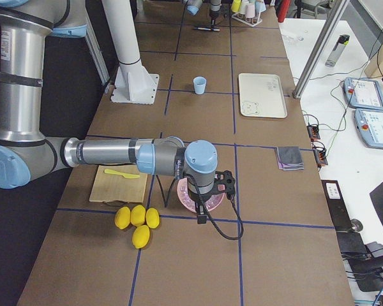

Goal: Mash ice and strawberries in cup

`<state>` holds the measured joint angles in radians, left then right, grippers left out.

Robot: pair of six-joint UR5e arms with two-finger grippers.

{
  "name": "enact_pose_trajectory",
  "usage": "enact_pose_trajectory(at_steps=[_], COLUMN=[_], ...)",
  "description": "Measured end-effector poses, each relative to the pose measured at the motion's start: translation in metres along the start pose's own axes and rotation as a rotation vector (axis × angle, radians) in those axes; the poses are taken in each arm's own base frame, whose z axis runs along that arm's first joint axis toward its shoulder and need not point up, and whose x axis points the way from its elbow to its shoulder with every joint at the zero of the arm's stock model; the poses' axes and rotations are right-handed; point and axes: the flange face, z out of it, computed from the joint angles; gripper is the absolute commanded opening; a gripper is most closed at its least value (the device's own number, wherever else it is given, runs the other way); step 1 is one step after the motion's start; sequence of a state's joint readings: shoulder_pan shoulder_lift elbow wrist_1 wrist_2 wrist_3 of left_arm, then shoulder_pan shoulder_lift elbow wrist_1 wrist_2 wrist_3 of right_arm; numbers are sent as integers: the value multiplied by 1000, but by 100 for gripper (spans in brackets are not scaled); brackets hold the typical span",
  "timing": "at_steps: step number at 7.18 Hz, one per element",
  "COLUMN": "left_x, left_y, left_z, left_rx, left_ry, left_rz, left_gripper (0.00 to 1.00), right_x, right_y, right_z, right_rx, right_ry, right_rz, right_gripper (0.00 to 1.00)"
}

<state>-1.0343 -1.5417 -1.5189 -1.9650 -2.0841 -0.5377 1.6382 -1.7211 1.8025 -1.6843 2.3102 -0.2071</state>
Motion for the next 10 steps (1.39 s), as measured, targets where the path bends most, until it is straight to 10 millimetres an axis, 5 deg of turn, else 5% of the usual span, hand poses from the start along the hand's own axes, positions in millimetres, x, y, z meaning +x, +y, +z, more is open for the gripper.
enact_pose_trajectory(at_steps=[3,7,9,10], left_x=[-22,-120,-165,-178], left_y=[-13,-33,-17,-1], left_z=[-23,-129,-184,-190], left_rx=[15,20,36,35], left_ry=[35,109,115,146], left_rz=[0,82,67,37], left_gripper=[100,100,100,100], right_x=[-1,-1,-2,-2], right_y=[0,-1,-2,-2], right_z=[-1,-1,-1,-2], right_rx=[1,2,3,3], right_ry=[0,1,1,0], right_rz=[-1,-2,-3,-3], right_gripper=[99,99,99,99])
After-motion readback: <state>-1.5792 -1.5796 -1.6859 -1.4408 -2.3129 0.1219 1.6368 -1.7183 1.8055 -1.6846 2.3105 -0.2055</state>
